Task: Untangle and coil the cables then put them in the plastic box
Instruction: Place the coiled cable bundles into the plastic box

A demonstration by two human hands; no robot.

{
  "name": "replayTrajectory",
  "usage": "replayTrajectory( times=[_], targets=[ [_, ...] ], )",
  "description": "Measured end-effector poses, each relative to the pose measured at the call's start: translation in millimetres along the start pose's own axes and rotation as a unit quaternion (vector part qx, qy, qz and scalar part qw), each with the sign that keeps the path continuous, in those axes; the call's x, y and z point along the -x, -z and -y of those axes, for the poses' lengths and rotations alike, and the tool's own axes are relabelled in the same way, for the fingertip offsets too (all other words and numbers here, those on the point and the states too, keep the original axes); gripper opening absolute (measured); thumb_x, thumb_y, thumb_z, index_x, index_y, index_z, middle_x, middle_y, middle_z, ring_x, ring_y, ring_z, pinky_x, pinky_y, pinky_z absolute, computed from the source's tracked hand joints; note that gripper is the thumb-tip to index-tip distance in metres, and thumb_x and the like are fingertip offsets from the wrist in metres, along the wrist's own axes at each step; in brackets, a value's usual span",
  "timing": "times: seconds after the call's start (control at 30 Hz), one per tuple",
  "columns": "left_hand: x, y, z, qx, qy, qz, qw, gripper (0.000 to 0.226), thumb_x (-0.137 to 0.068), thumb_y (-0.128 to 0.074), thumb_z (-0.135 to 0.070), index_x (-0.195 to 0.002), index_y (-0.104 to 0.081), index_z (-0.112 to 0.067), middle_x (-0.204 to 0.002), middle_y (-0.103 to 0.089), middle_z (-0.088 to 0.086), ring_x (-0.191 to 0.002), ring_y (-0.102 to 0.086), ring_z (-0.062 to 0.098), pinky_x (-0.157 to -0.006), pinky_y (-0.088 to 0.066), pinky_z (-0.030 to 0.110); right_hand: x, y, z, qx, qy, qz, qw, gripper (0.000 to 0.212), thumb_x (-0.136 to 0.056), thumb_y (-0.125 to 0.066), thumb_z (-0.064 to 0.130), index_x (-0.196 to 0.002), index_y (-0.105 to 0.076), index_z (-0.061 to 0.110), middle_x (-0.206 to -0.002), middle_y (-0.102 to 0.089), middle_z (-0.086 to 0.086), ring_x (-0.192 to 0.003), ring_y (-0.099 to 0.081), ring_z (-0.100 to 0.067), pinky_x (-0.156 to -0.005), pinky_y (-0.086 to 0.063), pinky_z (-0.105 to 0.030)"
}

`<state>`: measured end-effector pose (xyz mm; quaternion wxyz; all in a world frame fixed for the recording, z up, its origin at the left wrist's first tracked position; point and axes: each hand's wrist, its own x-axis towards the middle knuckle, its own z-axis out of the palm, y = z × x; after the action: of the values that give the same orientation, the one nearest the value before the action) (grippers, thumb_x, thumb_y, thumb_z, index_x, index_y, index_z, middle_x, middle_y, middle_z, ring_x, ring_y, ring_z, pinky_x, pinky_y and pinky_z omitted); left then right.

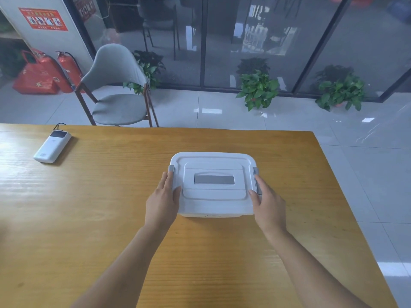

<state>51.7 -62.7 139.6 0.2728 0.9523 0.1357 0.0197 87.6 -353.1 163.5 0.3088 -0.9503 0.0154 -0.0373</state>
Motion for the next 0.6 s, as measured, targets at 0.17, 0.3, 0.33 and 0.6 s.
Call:
replayTrajectory(
  times=[0.17, 0.3, 0.33, 0.6],
  targets=[
    [-1.1, -1.1, -1.5, -0.013, 0.000, -0.007, 1.000, 0.058, -0.110, -0.045, -0.032, -0.163, -0.029, -0.016, -0.168, -0.033, 0.009, -0.130, -0.059, 0.037, -0.082, -0.055, 0.043, -2.3, 2.2, 0.3, 0.013, 0.000, 0.002, 1.000, 0.045, -0.104, -0.062, 0.023, -0.148, -0.056, 0.019, -0.141, -0.066, 0.000, -0.114, -0.068, -0.025, -0.090, -0.047, -0.034],
    [-1.2, 0.4, -2.1, -0.022, -0.039, -0.027, 0.999, 0.061, -0.110, -0.041, -0.036, -0.166, -0.022, -0.019, -0.172, -0.020, 0.007, -0.159, -0.017, 0.029, -0.124, -0.030, 0.049, -11.2, 1.0, -1.9, 0.045, 0.029, 0.030, 0.998, 0.052, -0.106, -0.054, 0.035, -0.156, -0.045, 0.024, -0.156, -0.050, -0.002, -0.144, -0.045, -0.025, -0.111, -0.040, -0.038],
    [-2.9, 1.0, -5.0, -0.035, -0.053, -0.033, 0.997, 0.063, -0.110, -0.038, -0.041, -0.166, -0.018, -0.023, -0.174, -0.011, 0.005, -0.161, -0.005, 0.026, -0.129, -0.017, 0.048, -14.3, -2.3, -1.6, 0.072, 0.047, 0.043, 0.995, 0.056, -0.108, -0.048, 0.043, -0.161, -0.037, 0.027, -0.165, -0.036, -0.005, -0.153, -0.030, -0.026, -0.120, -0.031, -0.041],
    [-15.4, -11.6, -19.3, -0.145, -0.087, 0.047, 0.984, 0.075, -0.100, -0.006, -0.067, -0.167, 0.000, -0.033, -0.174, 0.013, -0.002, -0.157, 0.024, 0.019, -0.130, 0.003, 0.047, -23.3, -31.6, 11.2, 0.222, 0.115, 0.121, 0.961, 0.095, -0.085, 0.025, 0.077, -0.167, -0.002, 0.036, -0.175, 0.010, 0.003, -0.160, 0.018, -0.024, -0.130, -0.002, -0.048]
  ],
)
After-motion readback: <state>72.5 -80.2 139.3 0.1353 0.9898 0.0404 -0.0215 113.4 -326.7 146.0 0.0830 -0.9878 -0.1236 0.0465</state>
